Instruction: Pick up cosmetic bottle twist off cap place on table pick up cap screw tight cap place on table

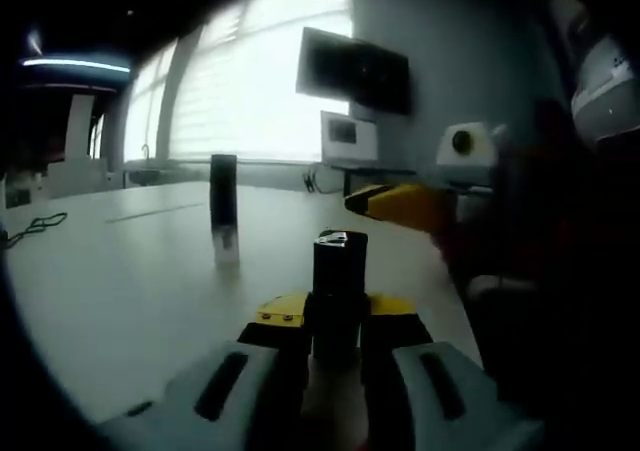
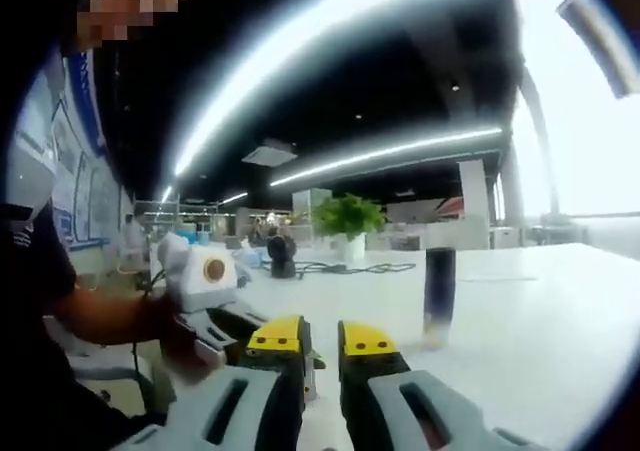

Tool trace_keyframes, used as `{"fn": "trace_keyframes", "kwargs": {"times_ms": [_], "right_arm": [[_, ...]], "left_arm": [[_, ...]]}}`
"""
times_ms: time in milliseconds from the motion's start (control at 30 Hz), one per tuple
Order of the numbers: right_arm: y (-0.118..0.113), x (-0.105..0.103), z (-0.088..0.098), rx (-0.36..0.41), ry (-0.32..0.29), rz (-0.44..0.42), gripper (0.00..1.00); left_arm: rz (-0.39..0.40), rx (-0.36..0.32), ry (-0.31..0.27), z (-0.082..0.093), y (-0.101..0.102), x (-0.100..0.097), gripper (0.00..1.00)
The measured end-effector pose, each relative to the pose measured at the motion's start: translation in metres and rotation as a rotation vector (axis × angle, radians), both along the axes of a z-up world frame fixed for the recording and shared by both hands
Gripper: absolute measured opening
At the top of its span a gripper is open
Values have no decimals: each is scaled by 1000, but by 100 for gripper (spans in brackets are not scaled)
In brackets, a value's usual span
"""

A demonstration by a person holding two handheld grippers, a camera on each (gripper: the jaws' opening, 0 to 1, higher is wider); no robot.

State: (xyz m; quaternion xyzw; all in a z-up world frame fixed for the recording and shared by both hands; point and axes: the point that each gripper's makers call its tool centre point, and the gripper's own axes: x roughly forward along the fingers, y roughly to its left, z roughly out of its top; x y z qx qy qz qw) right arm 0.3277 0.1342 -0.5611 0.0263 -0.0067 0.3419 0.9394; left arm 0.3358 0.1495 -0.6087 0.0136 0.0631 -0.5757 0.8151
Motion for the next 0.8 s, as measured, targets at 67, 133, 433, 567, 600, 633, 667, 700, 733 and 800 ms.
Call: {"fn": "trace_keyframes", "kwargs": {"times_ms": [67,133,433,567,600,633,667,700,733,800], "right_arm": [[5,-1,-3,-1,12,3,7],[8,-1,-4,-1,14,8,9],[20,0,-2,-14,31,-17,15],[24,3,-4,-66,19,-49,18],[24,4,-4,-70,19,-55,18],[25,5,-4,-72,22,-58,19],[26,6,-5,-66,30,-58,19],[28,7,-7,-58,47,-60,19],[30,8,-8,-58,51,-63,19],[33,11,-12,-79,54,-86,19]], "left_arm": [[1,0,3,-1,1,2,10],[0,0,1,-1,0,1,10],[2,-1,6,-2,1,3,10],[3,-1,3,-2,1,3,10],[3,-1,2,-2,1,3,10],[3,0,3,-2,0,3,10],[4,-1,4,-2,0,3,10],[4,-1,5,-2,0,3,10],[4,-1,5,-2,0,3,10],[1,5,-11,-2,-1,2,10]]}}
